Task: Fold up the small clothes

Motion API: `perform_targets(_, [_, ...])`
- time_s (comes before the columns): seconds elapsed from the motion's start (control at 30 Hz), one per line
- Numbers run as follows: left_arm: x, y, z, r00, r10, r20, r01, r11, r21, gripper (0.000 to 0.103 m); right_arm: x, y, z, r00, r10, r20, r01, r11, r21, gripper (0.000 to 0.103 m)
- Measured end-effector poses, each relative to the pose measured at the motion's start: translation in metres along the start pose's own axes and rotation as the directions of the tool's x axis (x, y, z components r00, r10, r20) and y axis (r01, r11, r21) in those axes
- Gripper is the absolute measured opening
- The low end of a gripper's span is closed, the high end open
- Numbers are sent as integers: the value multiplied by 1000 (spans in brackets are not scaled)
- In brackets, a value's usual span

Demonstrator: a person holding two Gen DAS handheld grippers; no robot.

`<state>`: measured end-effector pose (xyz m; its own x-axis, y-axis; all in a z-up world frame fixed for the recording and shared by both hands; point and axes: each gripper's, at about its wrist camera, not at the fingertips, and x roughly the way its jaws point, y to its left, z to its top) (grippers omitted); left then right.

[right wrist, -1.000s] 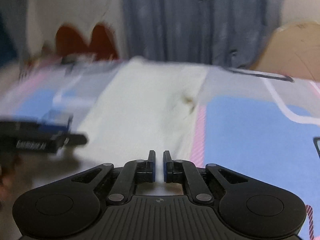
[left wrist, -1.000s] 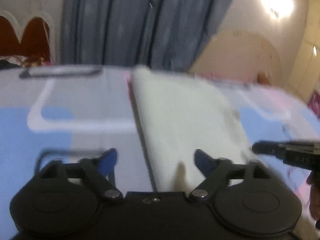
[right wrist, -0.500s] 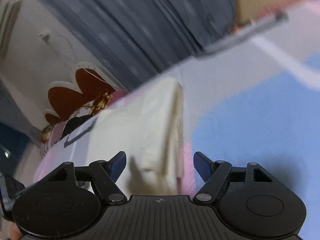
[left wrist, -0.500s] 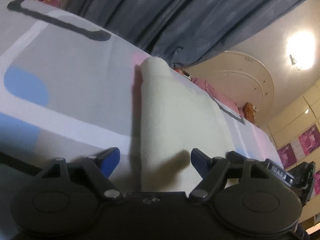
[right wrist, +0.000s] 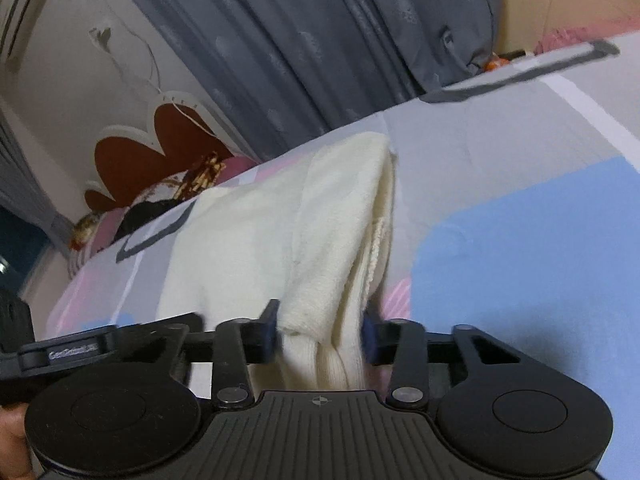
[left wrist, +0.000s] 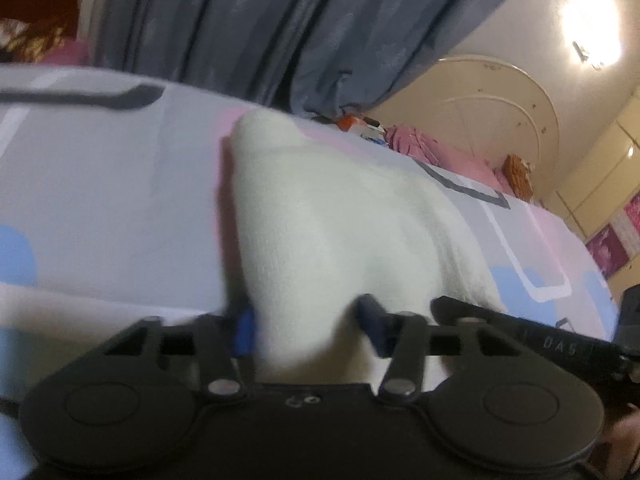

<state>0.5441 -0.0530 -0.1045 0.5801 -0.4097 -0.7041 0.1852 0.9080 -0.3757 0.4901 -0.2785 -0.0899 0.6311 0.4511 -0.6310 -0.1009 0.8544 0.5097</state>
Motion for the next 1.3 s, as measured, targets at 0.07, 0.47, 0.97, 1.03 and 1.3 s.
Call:
perform_targets(0.07, [-12,-14,-1,998,45,35,-48,995,85,26,-1,22,-2,998,-52,26,54,995,-85,30])
perform_targets(0.47, [-141,24,-27,968,160,193,-201,955,218,26,-33,162,-53,993,-23,116,59,948,-313,29])
perform_targets(0.97, [-185,167,-79,953,298,59,-302,947,108,85,62,253,-142,997,-48,-54,38,984,-174,36])
perform_targets(1.03, [-199,173,-80,955,285,82,-292,953,85,77,58,252,-137,995,-79,-55,70,988,-138,48])
perform_targets(1.3, [-205,145,-48,978,148,144,-172,970,172,32,30,288,-107,996,-33,85,56,956,-287,11])
